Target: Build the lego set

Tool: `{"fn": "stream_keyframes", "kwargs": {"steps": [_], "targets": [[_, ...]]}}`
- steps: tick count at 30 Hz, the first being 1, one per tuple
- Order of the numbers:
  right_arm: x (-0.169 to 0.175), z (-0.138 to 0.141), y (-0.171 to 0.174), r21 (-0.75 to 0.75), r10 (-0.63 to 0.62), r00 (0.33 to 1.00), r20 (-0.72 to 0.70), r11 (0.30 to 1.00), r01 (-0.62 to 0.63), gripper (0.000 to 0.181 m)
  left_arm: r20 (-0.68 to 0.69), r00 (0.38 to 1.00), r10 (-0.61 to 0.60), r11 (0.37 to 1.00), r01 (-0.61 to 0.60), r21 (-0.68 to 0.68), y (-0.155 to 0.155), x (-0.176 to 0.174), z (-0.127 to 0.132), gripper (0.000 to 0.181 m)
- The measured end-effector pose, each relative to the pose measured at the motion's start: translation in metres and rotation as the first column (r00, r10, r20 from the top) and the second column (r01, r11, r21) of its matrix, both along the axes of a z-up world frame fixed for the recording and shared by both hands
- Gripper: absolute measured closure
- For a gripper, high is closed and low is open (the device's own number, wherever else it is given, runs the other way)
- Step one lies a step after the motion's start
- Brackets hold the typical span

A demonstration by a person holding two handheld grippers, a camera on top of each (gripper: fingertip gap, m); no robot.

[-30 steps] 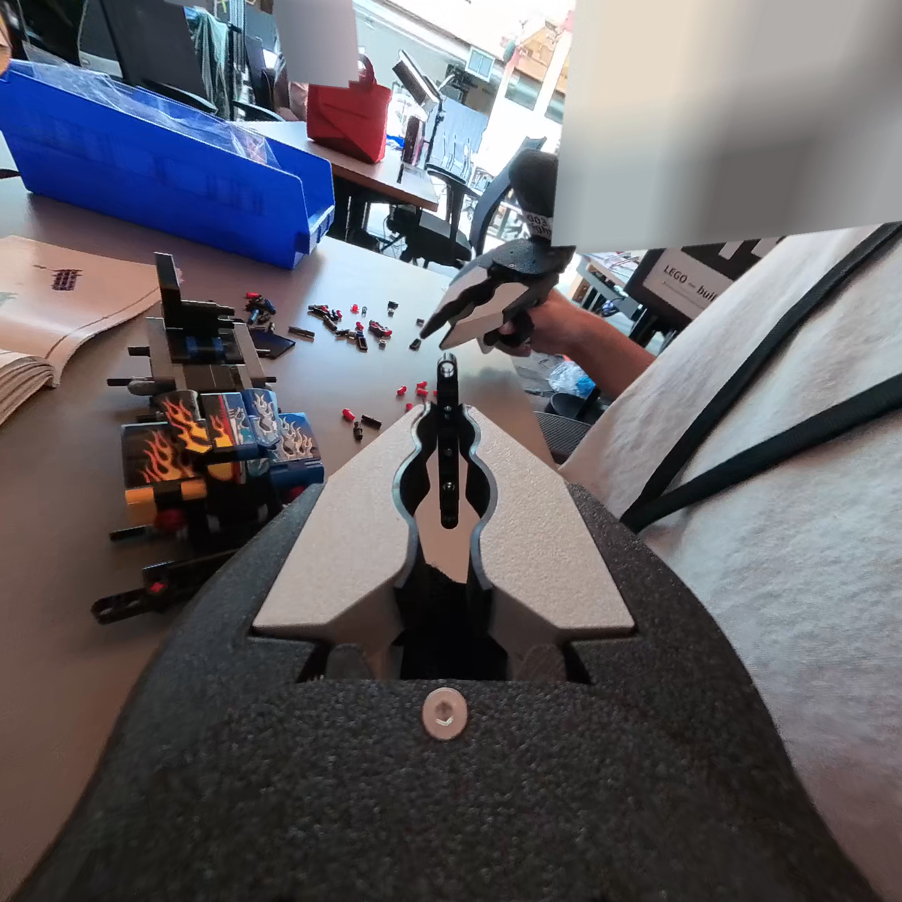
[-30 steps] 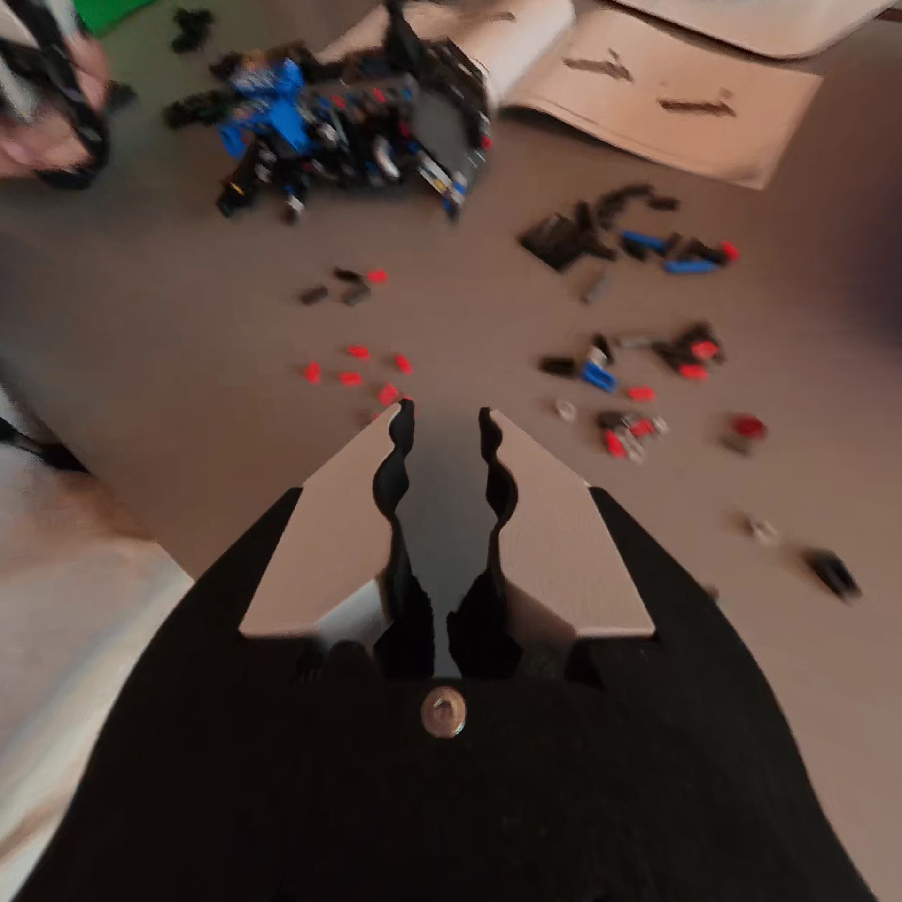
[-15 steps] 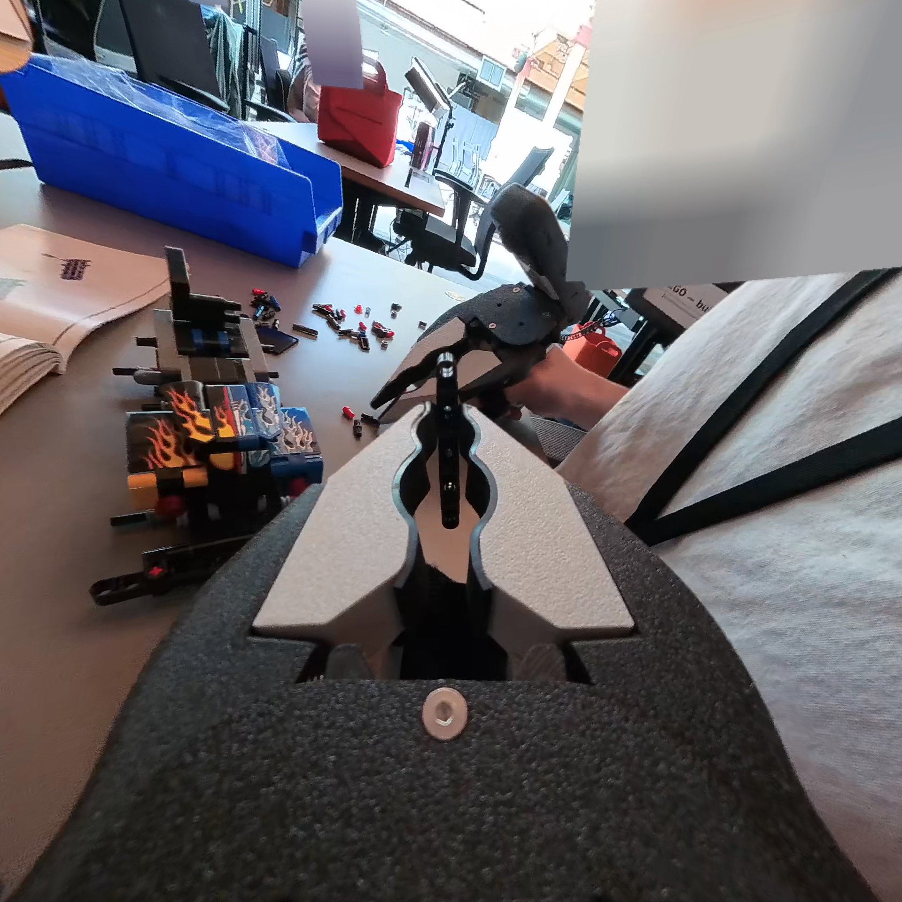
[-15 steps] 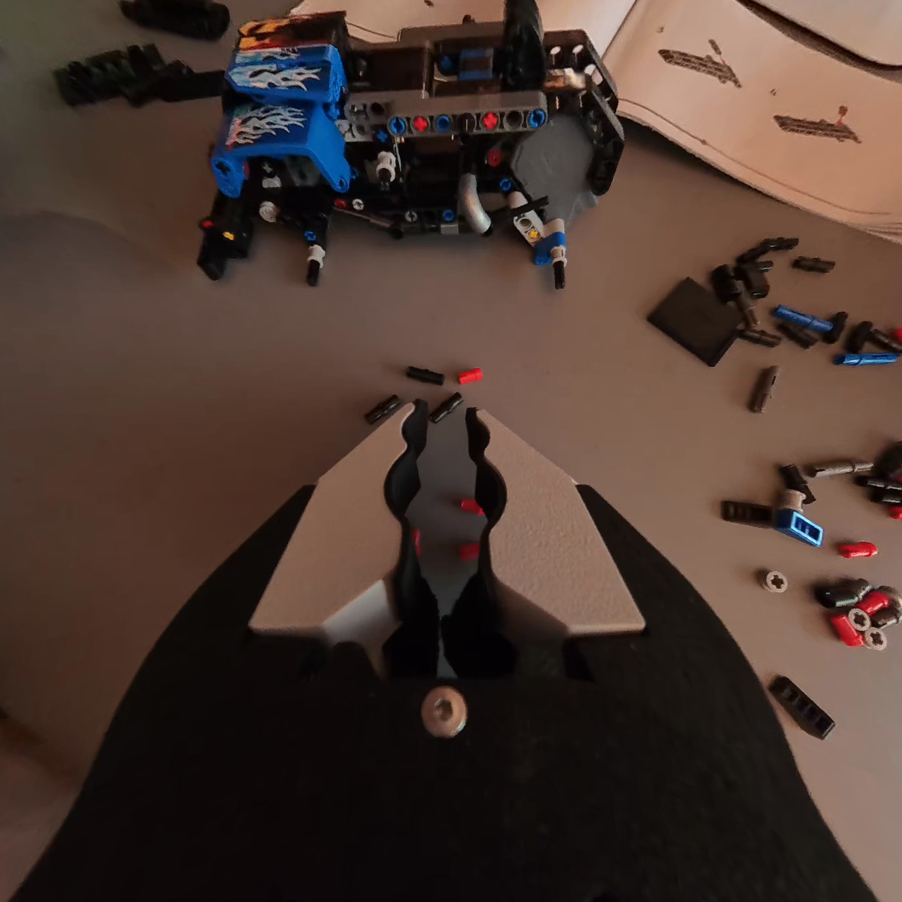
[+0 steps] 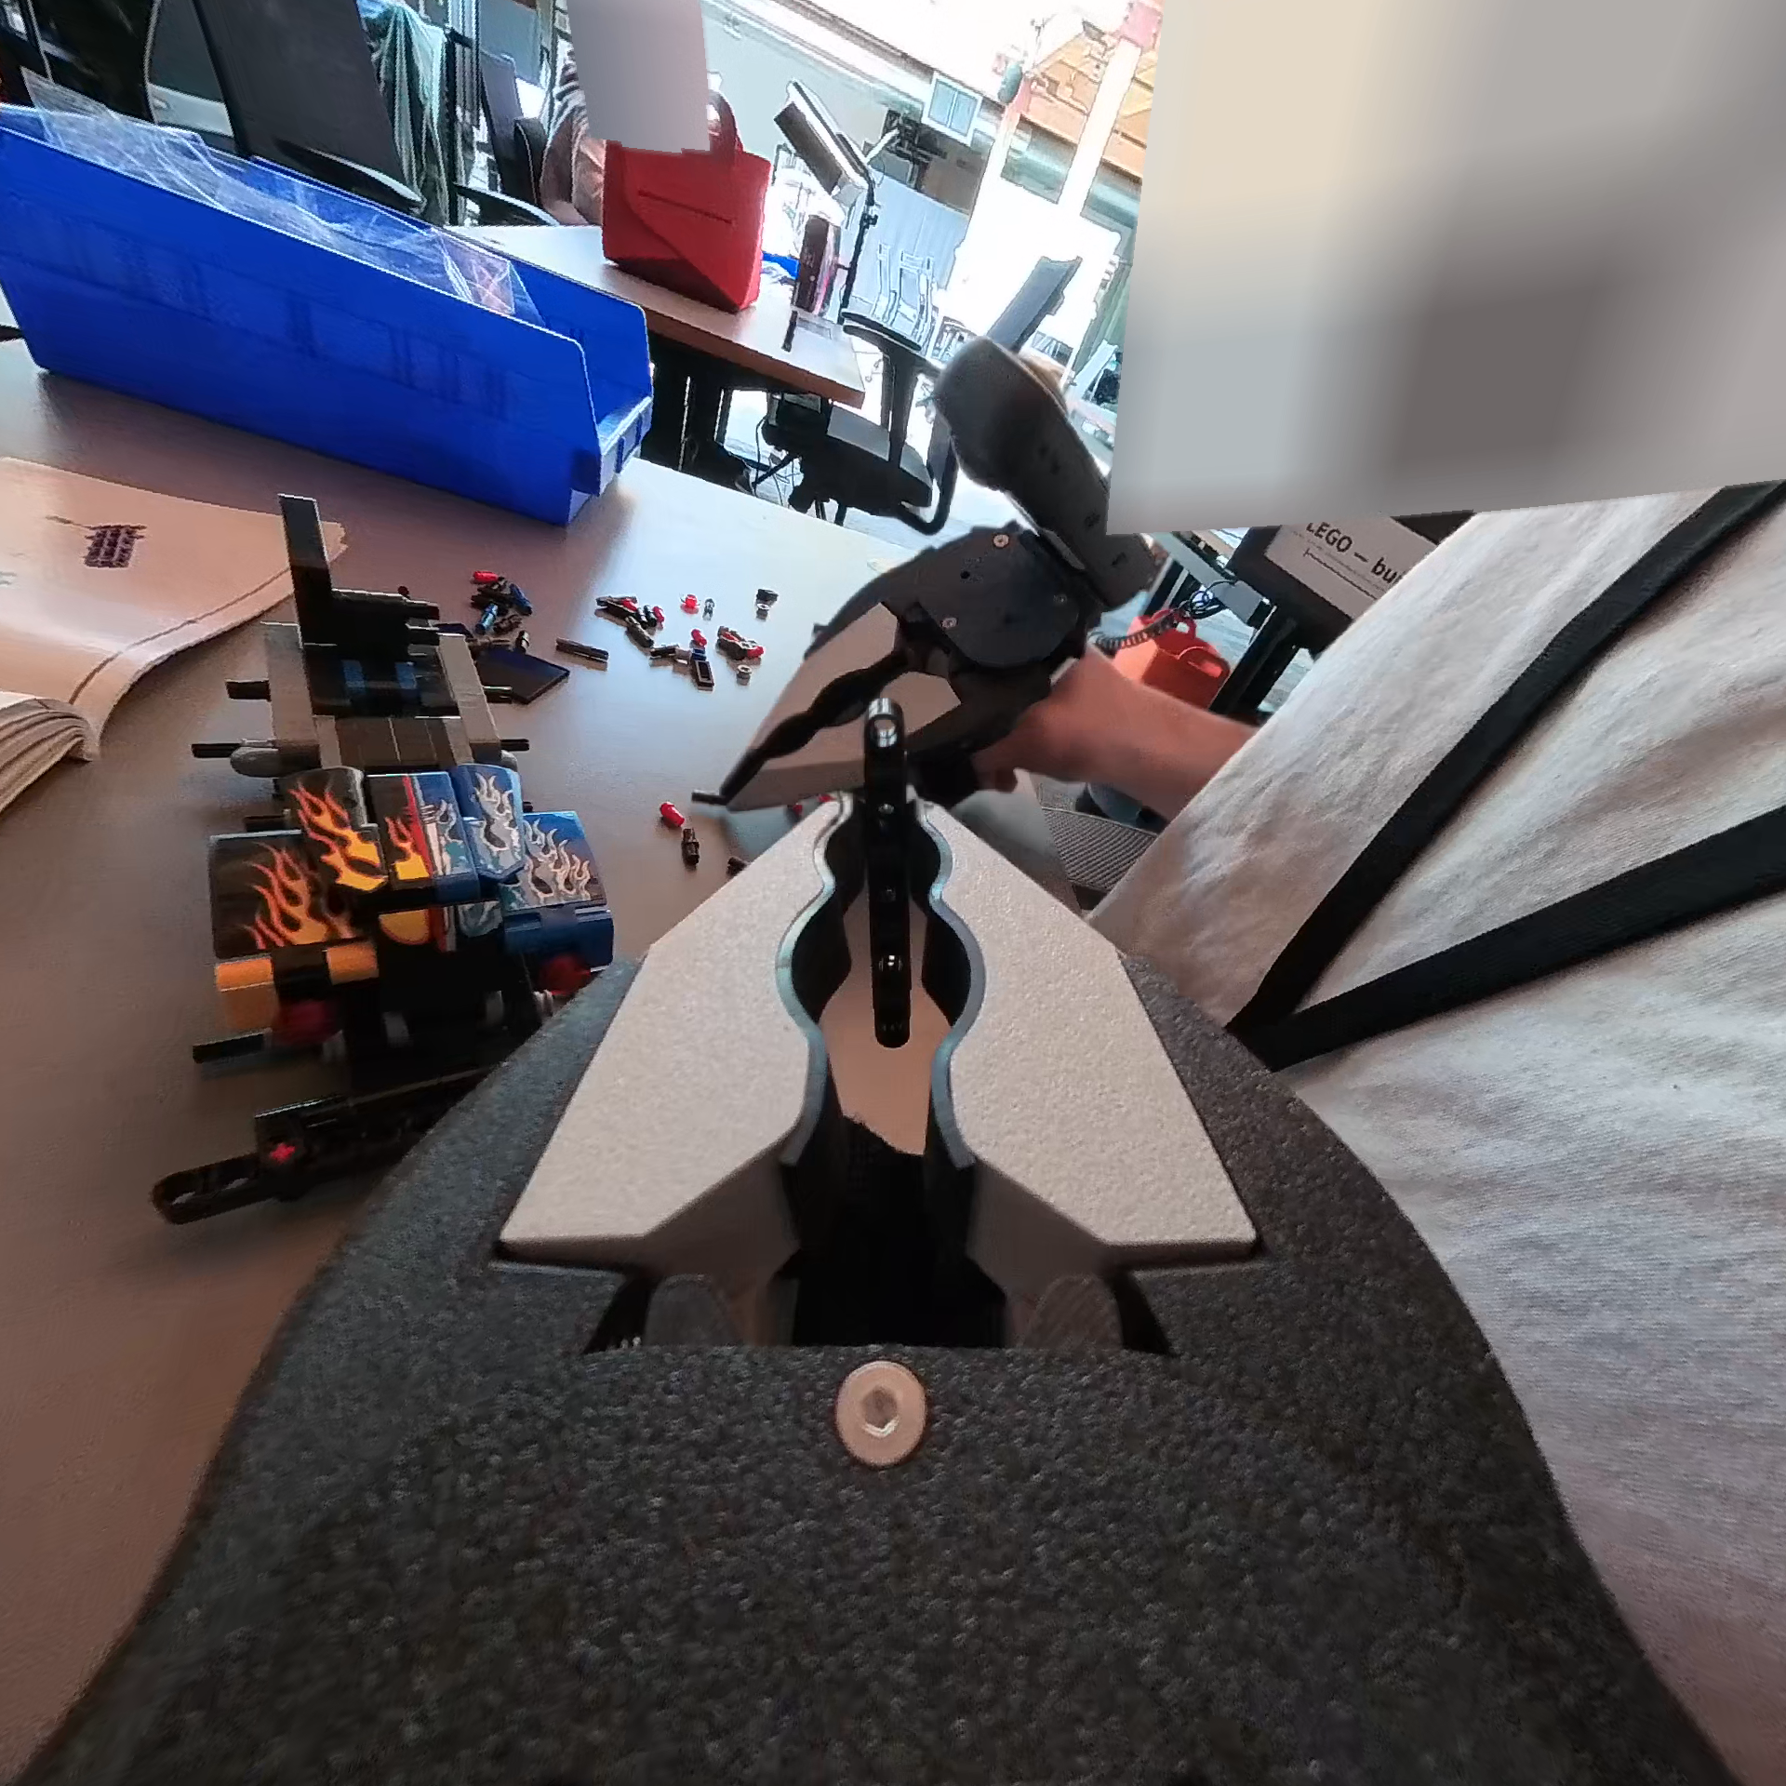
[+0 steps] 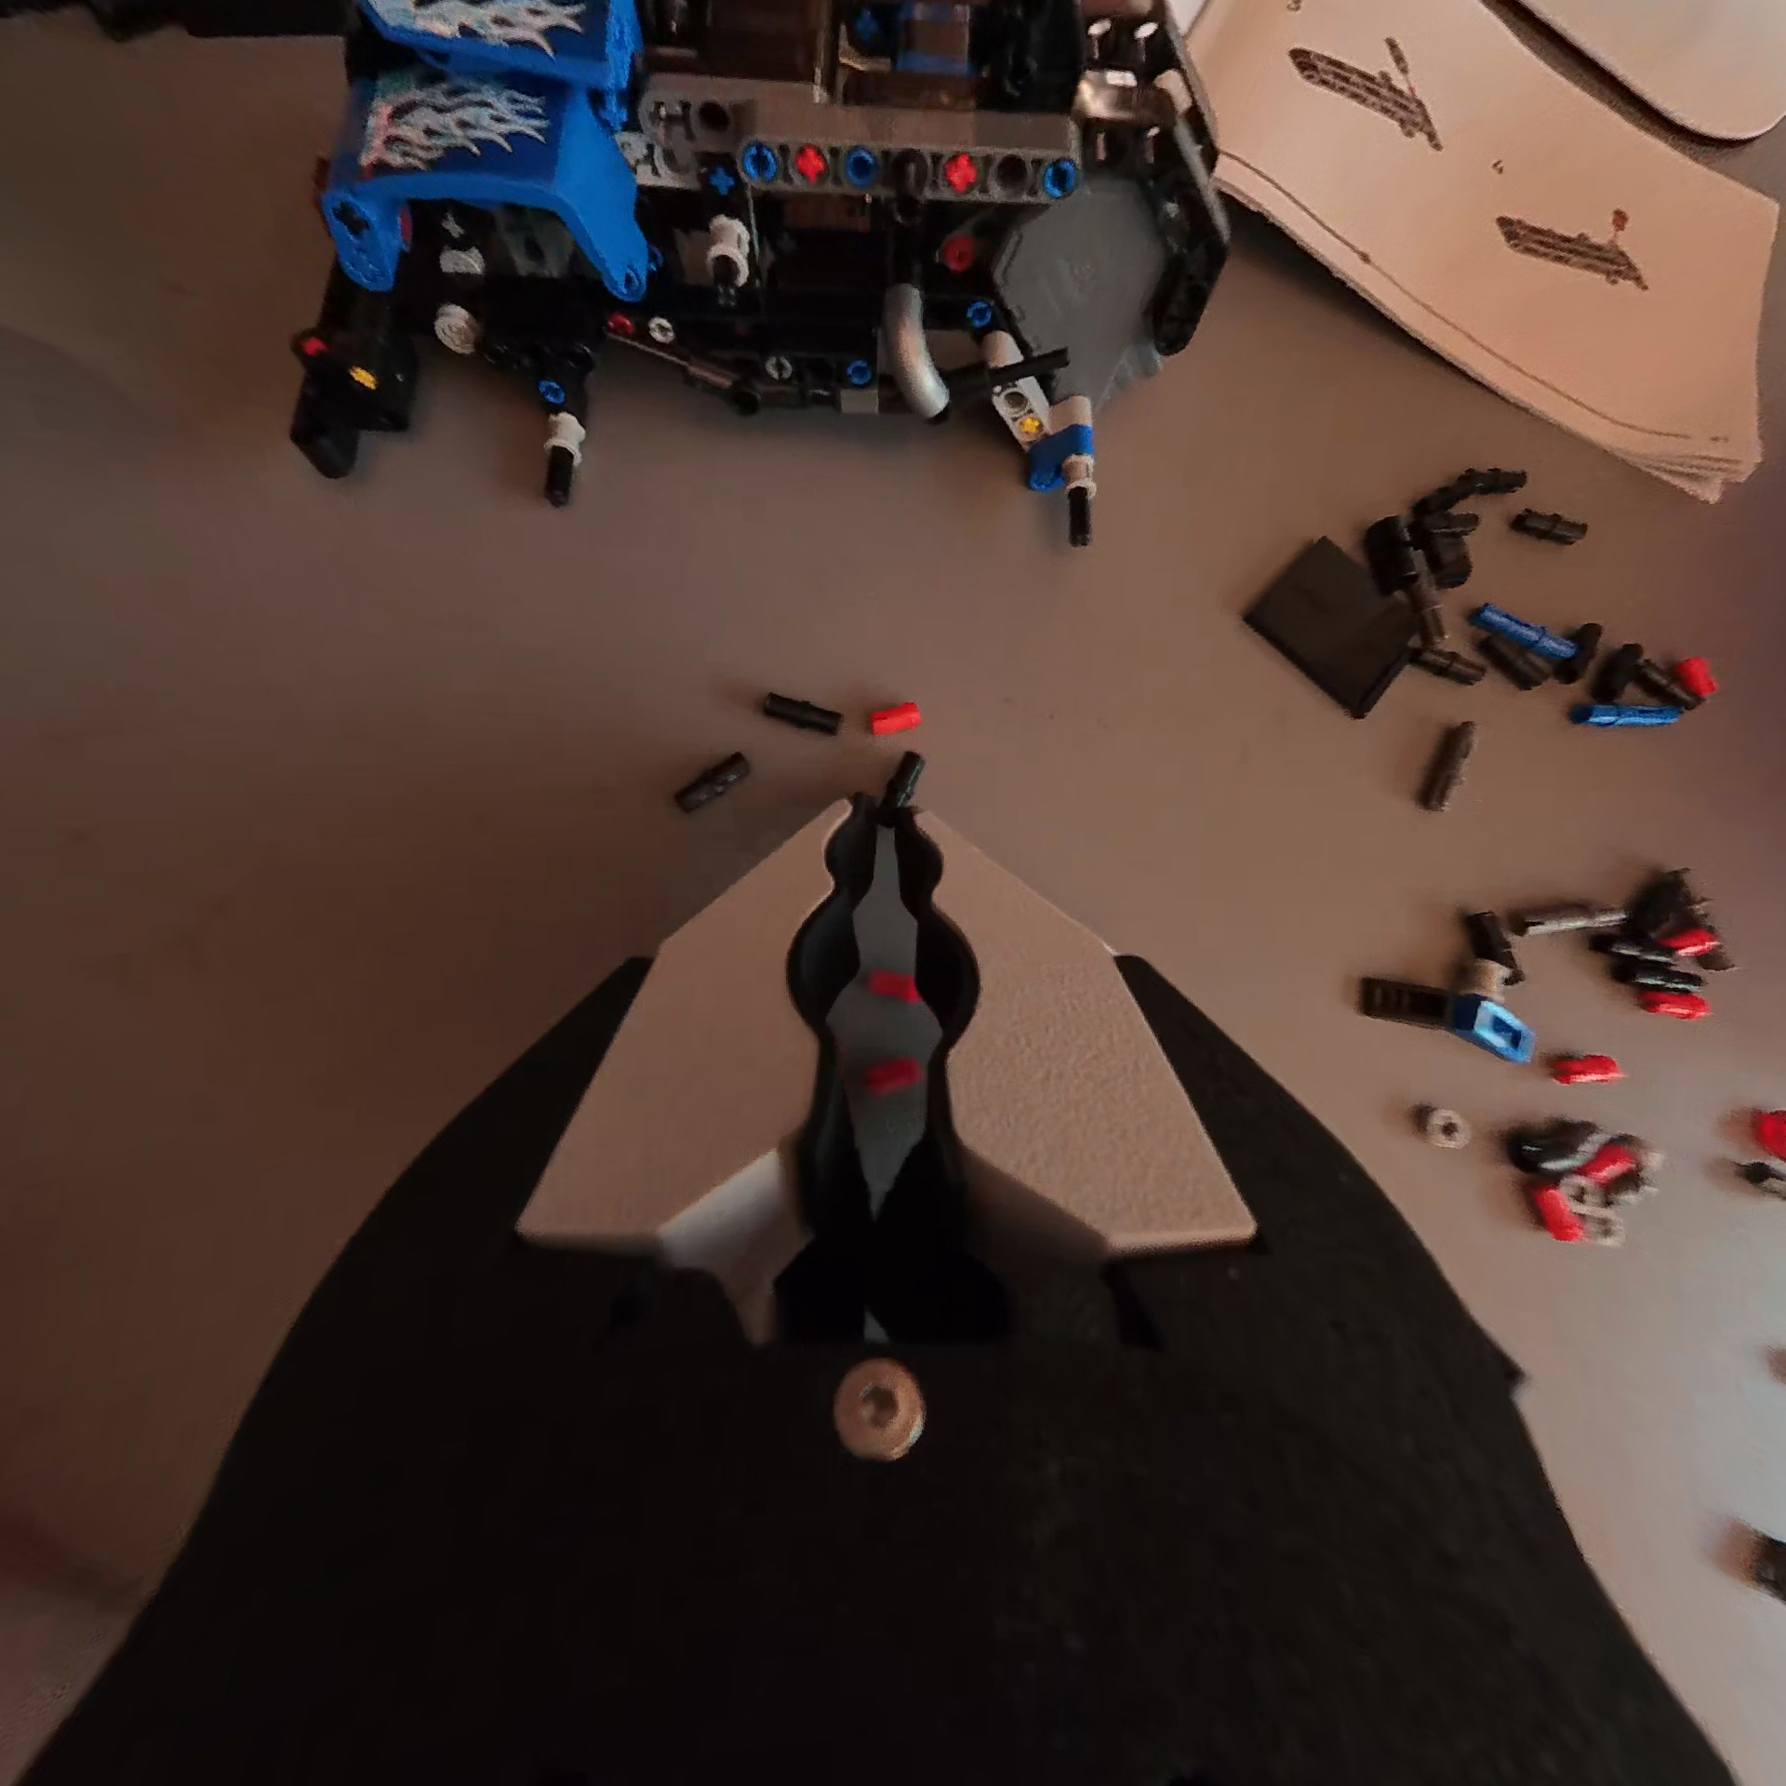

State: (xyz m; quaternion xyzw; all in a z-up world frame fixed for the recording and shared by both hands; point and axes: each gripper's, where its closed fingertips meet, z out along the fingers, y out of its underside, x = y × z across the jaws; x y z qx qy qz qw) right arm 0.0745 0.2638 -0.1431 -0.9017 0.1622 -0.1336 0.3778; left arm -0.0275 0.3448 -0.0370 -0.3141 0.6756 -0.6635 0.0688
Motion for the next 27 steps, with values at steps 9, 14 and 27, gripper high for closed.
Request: {"fn": "stream_keyframes", "kwargs": {"steps": [9, 14, 27], "targets": [[0.044, 0.018, -0.093, -0.46, 0.256, 0.913, -0.317, 0.8, -0.385, 0.178, 0.005, 1.0, -0.01, 1.0, 0.01, -0.013, -0.002, -0.003, 0.005, 0.175], [0.039, 0.013, -0.136, -0.613, 0.241, 0.783, -0.574, 0.507, -0.606, 0.178, 0.028, 1.0, -0.005, 1.0, 0.005, 0.026, -0.003, -0.004, 0.004, 0.175], [0.045, 0.016, -0.188, -0.714, 0.021, 0.725, -0.689, 0.157, -0.683, 0.178, 0.025, 0.999, -0.022, 1.0, 0.021, 0.021, -0.006, -0.007, 0.005, 0.175]]}}
